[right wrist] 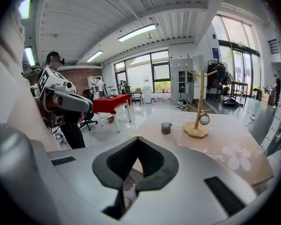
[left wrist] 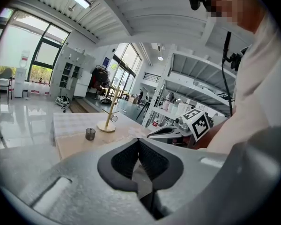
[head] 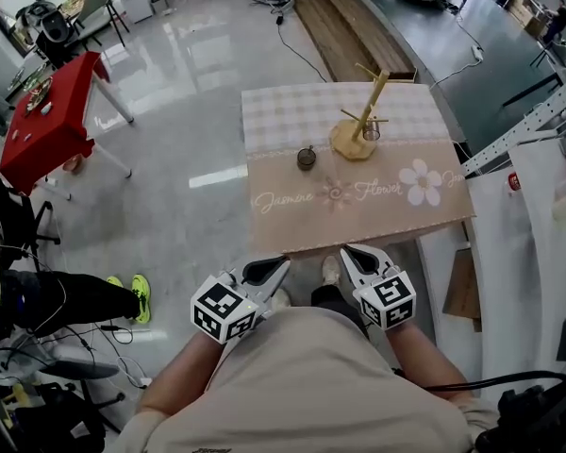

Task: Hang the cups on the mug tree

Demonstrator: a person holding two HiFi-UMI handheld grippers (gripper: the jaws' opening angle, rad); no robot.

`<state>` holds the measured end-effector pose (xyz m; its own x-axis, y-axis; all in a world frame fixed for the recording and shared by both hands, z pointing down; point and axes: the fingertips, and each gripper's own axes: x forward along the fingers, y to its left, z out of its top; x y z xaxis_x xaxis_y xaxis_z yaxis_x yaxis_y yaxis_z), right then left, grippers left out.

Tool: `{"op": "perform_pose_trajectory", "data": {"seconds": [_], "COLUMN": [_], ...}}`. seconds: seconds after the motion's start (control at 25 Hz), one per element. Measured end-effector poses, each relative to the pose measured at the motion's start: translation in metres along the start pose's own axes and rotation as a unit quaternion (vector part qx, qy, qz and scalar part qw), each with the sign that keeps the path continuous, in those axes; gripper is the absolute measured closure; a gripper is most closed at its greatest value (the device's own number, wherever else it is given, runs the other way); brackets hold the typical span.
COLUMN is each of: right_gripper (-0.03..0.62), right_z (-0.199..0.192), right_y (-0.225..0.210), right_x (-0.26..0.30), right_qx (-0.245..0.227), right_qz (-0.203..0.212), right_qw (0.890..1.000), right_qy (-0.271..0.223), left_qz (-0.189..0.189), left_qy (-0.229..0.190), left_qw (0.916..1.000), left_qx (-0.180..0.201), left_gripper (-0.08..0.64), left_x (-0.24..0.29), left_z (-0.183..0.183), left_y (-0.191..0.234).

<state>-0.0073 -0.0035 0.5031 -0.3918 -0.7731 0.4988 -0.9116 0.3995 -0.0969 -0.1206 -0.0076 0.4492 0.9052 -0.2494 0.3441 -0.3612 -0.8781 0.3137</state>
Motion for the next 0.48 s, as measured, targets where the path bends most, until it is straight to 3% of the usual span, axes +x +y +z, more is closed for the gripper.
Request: {"op": "perform_pose_trajectory", "data": {"seconds": [0.48], "right_gripper": [0.578], "right_z": [0.002], "right_y": [0.021], "right_x": [0.001], "right_qx": [-0.02], "right_qz": [0.01], "right_qw": [1.0], "right_qy": [0.009], "left_qz": [-0.001], "left_qy": [-0.001], "left_qw": [1.0], "left_qx": [-0.003], "left_gripper": [0.552], "left_x": [-0.015], "left_z": [-0.011], "left_y": [0.0]}}
